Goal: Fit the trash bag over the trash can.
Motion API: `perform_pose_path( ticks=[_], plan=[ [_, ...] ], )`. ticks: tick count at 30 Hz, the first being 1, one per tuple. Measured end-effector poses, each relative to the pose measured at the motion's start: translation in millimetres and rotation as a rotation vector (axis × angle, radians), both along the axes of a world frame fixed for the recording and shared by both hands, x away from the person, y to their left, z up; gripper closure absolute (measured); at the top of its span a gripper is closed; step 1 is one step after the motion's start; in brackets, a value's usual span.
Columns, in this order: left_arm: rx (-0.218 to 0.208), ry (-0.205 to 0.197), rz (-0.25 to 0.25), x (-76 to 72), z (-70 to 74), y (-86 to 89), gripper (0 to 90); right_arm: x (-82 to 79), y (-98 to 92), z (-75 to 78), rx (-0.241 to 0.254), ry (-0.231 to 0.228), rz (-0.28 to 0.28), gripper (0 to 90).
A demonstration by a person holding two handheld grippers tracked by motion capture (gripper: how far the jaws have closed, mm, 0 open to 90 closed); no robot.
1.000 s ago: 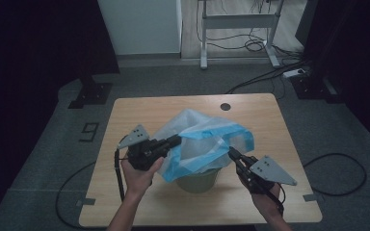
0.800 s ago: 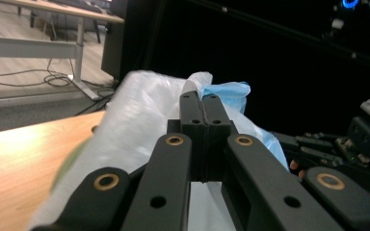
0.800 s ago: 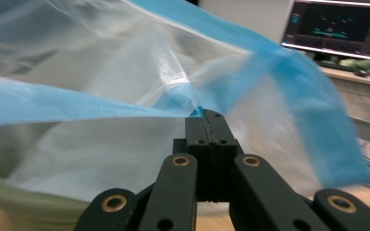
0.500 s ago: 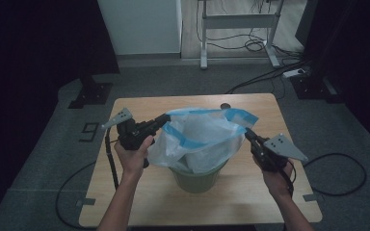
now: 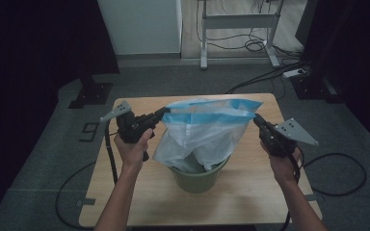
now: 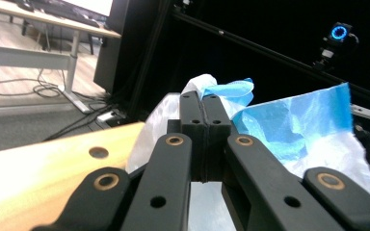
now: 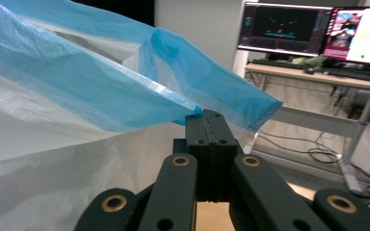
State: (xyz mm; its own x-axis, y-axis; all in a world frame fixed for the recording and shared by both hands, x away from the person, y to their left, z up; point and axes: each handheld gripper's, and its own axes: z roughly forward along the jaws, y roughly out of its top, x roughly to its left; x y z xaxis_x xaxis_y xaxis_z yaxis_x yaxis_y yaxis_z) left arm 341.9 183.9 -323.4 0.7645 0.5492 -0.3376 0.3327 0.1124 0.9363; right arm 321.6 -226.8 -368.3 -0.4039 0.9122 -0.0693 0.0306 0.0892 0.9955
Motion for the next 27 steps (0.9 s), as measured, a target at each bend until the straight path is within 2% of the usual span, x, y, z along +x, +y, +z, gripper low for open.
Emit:
perform_pose_path(
  ticks=[4, 11, 16, 19, 22, 27],
  plan=[
    [0.032, 0.000, -0.001, -19.0, -13.4, 9.4, 90.0, -18.1, -1.0, -12.7, 0.003, 0.005, 0.043, 89.2],
    [0.030, 0.010, -0.025, -51.6, -40.7, 27.1, 90.0, -51.2, -1.2, -30.5, 0.022, 0.002, 0.129, 89.2],
    [0.026, 0.022, -0.034, -70.8, -60.6, 35.5, 90.0, -71.7, -2.5, -50.0, 0.033, 0.018, 0.184, 89.2],
    [0.049, 0.033, -0.019, -77.4, -74.7, 38.2, 90.0, -77.8, -3.3, -63.3, 0.032, 0.043, 0.200, 89.2],
    [0.034, 0.064, -0.018, -79.4, -90.0, 41.9, 90.0, -78.4, -4.2, -76.6, 0.036, 0.081, 0.208, 89.2],
    [0.031, 0.091, -0.011, -85.5, -111.2, 49.2, 90.0, -78.0, -4.8, -98.1, 0.034, 0.138, 0.221, 89.2]
  ],
)
